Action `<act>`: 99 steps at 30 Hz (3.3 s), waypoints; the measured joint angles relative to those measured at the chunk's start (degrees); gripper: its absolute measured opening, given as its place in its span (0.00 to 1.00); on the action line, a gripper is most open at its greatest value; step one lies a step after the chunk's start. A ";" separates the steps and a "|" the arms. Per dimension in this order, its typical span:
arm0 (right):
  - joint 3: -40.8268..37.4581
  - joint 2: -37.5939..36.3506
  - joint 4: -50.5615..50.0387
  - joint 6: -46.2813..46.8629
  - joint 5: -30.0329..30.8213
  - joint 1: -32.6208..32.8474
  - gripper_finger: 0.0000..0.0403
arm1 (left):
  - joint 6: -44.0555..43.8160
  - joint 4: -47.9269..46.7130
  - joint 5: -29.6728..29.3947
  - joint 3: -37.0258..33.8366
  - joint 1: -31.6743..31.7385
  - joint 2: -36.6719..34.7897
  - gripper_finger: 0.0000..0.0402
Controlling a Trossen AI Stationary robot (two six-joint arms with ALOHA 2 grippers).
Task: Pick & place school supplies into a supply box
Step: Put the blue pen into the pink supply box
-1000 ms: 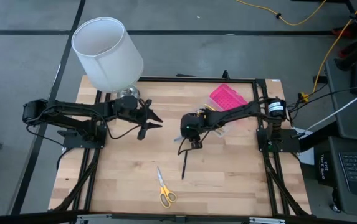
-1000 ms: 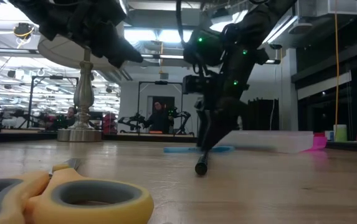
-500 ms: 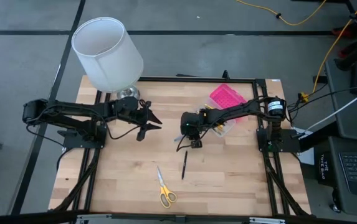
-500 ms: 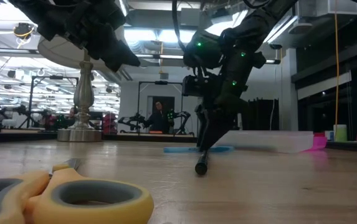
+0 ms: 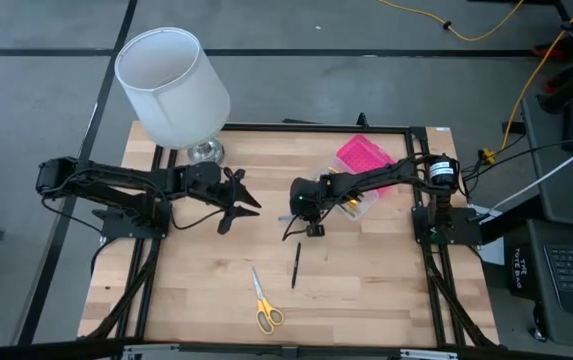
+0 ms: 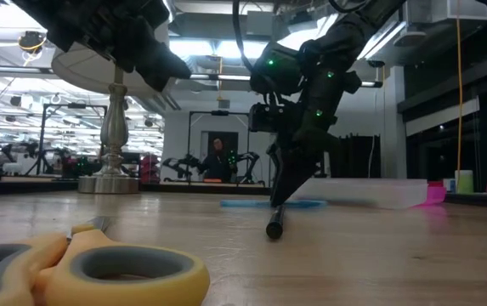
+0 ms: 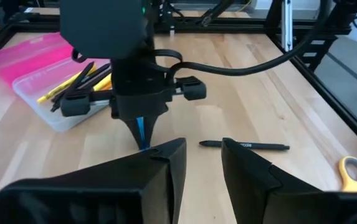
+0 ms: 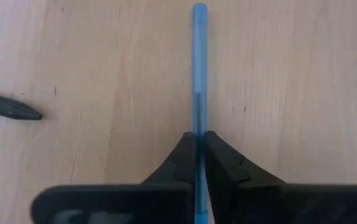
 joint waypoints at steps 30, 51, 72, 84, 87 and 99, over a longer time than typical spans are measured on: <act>-0.55 -18.97 -6.28 1.62 -7.09 -1.86 0.04 | 0.03 -0.03 -0.03 0.00 -0.30 0.00 0.24; -33.43 -48.52 31.66 8.93 -6.65 -6.43 0.04 | 2.21 0.08 -0.14 0.00 -0.30 0.00 0.24; -43.21 -49.44 50.74 10.62 0.19 -5.95 0.04 | 2.57 3.17 -0.20 0.02 -0.30 0.02 0.24; -43.19 -49.42 46.08 12.19 15.38 -5.91 0.04 | 2.58 2.91 -0.20 0.02 -0.30 0.02 0.24; -43.19 -49.44 42.48 13.31 21.02 -5.94 0.04 | 2.59 2.91 -0.18 0.02 -0.30 0.02 0.24; -39.43 -49.44 21.36 24.85 26.99 -6.12 0.04 | 2.61 2.91 -0.20 0.02 -0.29 0.02 0.24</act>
